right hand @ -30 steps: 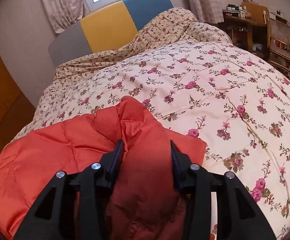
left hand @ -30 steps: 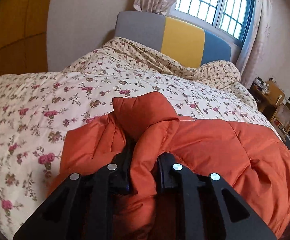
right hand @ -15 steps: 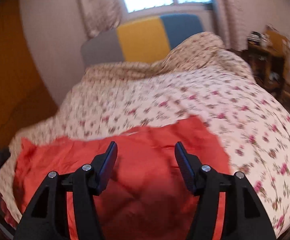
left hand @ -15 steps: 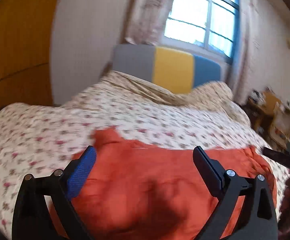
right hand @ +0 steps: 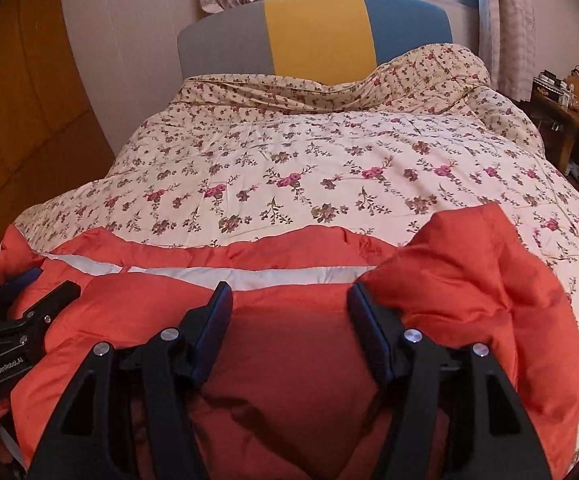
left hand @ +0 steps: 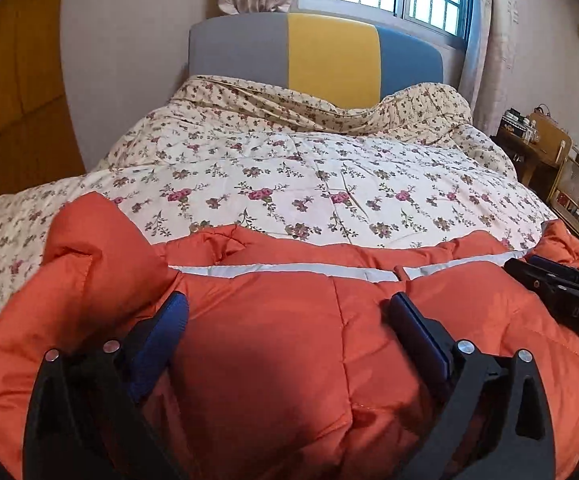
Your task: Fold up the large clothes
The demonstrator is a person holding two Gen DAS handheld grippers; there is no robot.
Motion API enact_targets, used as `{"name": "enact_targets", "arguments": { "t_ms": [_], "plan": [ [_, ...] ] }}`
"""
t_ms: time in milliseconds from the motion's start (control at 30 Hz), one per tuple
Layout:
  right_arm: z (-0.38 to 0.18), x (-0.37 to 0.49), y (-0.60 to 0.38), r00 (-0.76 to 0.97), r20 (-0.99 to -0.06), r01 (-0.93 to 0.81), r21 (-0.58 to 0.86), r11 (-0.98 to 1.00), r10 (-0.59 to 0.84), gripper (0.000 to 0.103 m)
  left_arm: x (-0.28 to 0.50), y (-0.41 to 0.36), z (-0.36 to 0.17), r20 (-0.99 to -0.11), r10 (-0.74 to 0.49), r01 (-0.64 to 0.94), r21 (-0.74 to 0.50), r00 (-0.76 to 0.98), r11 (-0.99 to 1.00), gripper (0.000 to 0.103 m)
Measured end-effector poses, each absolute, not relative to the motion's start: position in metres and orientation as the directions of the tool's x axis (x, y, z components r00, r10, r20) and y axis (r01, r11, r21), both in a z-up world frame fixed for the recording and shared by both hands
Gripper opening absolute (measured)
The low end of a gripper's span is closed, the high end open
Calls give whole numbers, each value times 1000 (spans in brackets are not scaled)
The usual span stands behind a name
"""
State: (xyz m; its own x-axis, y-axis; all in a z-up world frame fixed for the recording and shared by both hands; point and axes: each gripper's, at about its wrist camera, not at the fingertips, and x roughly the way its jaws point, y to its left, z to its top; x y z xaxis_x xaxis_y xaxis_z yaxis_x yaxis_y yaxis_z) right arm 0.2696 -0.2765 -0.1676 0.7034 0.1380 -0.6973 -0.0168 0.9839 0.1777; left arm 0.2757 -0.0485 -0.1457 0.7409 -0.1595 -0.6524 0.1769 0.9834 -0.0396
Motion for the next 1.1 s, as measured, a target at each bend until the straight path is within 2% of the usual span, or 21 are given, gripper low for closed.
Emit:
{"name": "enact_targets", "arguments": {
  "t_ms": [333,533,733,800,900,1000,1100],
  "plan": [
    [-187,287,-273,733,-662,-26,201,979,155,62,290,-40,-165,-626,-205,173,-113,752,978,100],
    [-193,292,-272,729,-667,-25,197,980,152,62,295,-40,-169,-632,-201,169,-110,749,979,100],
    [-171,285,-283,710,-677,-45,234,971,196,64,291,-46,-149,-685,-160,179,-44,711,983,100],
    [-154,276,-295,738,-637,-49,276,960,221,64,288,-42,-131,-667,-163,193,-30,727,981,100],
    [-130,272,-319,782,-601,-16,243,970,163,64,294,-30,-105,-630,-110,161,25,769,987,100],
    [-136,284,-339,765,-637,41,194,980,94,64,312,-14,-101,-619,-21,102,95,785,990,100],
    [-160,298,-351,717,-694,73,165,984,64,64,337,3,-122,-650,68,55,168,757,984,100]
  ]
}}
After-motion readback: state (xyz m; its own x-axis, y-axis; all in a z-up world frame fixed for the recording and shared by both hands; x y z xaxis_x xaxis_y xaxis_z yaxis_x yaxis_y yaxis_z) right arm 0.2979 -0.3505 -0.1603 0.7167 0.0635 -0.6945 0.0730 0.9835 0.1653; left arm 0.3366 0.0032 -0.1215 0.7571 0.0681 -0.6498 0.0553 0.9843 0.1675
